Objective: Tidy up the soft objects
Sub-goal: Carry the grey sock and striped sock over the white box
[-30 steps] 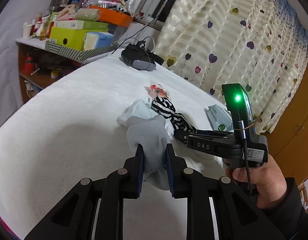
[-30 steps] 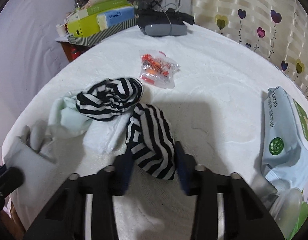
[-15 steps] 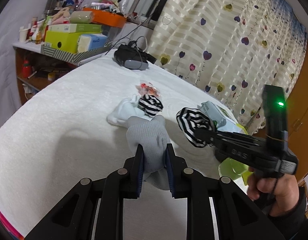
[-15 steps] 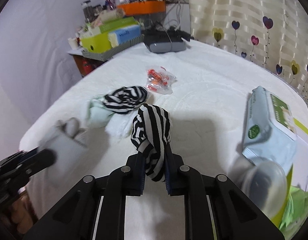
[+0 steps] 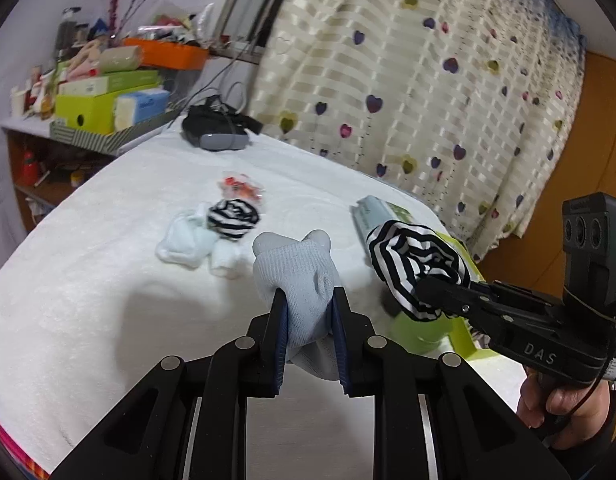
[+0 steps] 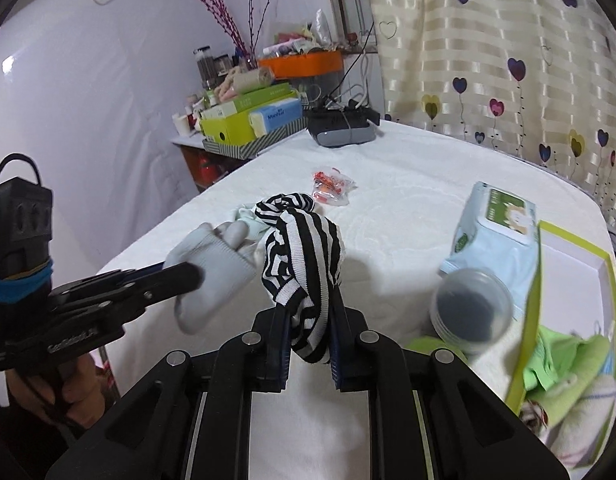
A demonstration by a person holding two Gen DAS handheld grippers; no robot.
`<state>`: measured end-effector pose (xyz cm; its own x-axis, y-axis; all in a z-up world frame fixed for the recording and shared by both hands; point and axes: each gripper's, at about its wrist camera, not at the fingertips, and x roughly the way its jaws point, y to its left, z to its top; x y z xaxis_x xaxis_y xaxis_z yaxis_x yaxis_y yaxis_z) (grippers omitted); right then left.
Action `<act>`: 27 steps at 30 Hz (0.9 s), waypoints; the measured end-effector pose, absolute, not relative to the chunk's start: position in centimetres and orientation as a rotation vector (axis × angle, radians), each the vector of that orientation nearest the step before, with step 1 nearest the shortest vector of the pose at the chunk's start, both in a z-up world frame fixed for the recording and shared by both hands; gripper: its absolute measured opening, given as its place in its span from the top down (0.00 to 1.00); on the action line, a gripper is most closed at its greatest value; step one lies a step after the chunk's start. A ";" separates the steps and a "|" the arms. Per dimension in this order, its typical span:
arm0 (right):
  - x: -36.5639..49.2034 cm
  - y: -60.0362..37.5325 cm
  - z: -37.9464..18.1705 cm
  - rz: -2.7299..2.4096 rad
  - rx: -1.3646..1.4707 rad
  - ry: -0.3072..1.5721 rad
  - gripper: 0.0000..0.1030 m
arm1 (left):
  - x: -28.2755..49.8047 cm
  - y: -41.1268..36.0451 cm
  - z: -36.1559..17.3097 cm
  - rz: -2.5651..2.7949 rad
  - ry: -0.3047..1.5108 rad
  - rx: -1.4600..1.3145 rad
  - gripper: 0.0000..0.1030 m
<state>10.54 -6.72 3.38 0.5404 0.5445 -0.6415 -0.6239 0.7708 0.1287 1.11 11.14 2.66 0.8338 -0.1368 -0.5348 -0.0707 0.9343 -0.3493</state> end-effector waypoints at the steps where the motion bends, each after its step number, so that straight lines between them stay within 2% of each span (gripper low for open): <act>1: 10.2 -7.1 3.5 0.693 -0.118 0.713 0.84 | 1.2 10.8 2.9 -0.044 0.586 -0.363 0.81; 27: 7.5 -15.8 5.8 0.570 -0.026 0.626 0.84 | 2.8 2.9 5.3 -0.205 0.586 -0.263 0.81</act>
<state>7.50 -15.78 5.83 0.6629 0.4962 -0.5606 -0.5117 0.8469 0.1445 2.81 2.93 5.33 0.8148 -0.2638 -0.5163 0.1157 0.9465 -0.3011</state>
